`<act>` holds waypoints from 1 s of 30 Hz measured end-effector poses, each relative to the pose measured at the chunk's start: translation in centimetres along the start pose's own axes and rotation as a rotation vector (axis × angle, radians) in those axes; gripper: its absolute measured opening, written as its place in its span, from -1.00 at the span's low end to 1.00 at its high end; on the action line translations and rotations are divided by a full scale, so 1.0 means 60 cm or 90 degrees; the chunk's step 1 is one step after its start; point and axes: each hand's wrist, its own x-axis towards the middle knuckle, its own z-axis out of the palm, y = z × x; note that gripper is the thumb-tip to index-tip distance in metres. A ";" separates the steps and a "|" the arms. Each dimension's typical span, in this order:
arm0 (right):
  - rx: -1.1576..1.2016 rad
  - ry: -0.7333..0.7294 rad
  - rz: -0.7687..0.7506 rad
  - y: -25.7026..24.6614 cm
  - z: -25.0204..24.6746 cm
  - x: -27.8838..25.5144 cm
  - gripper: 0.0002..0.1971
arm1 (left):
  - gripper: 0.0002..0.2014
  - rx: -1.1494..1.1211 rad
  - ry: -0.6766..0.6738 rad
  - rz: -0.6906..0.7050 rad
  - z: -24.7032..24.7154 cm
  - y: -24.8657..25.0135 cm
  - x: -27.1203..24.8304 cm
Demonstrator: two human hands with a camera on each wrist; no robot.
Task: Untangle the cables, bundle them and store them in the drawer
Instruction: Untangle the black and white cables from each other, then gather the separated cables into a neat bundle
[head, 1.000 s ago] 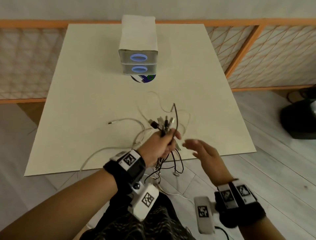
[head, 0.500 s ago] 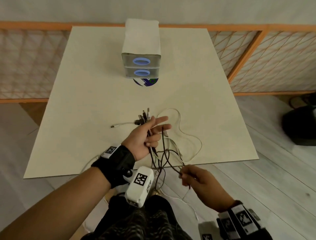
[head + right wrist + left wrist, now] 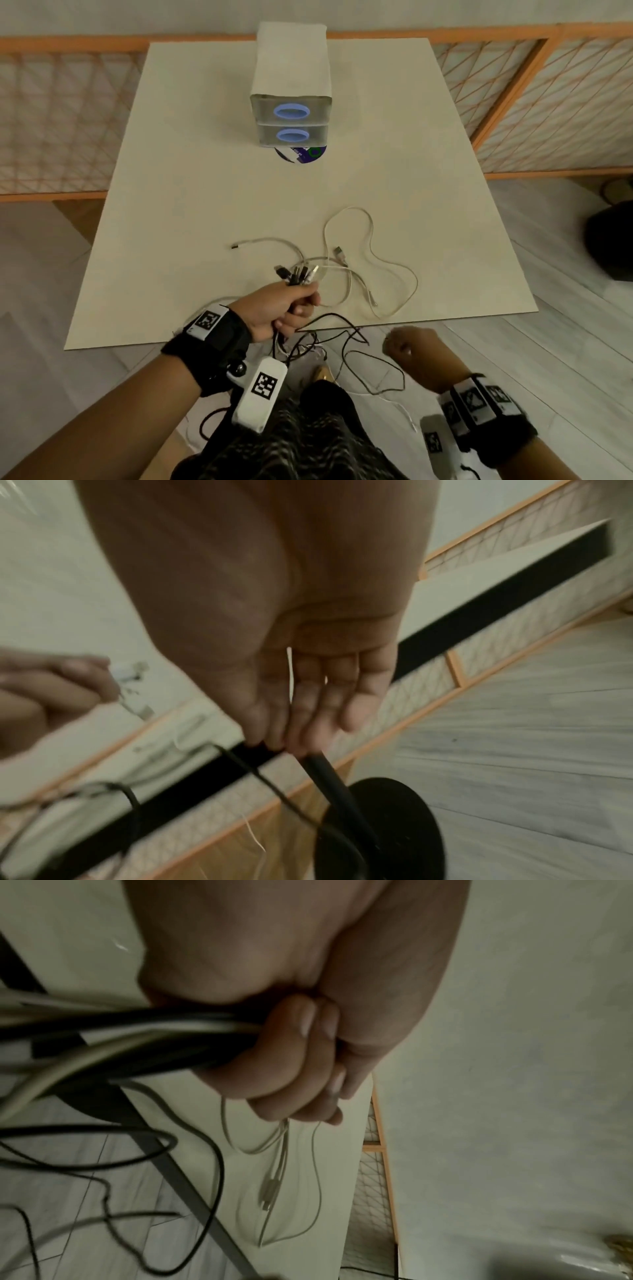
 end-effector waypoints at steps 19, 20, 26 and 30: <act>0.278 0.334 0.125 -0.107 -0.084 0.182 -0.83 | -0.68 -0.215 0.166 0.197 -0.079 0.015 -0.068; 0.302 0.374 0.118 -0.111 -0.102 0.172 -0.86 | -0.69 -0.221 0.170 0.214 -0.079 0.018 -0.068; 0.356 0.306 -0.071 -0.213 -0.109 0.080 -0.91 | -0.77 -0.139 0.159 0.316 0.017 0.022 -0.045; 0.348 0.255 -0.130 -0.244 -0.059 0.044 -0.89 | -0.76 -0.083 0.189 0.317 0.068 0.013 -0.022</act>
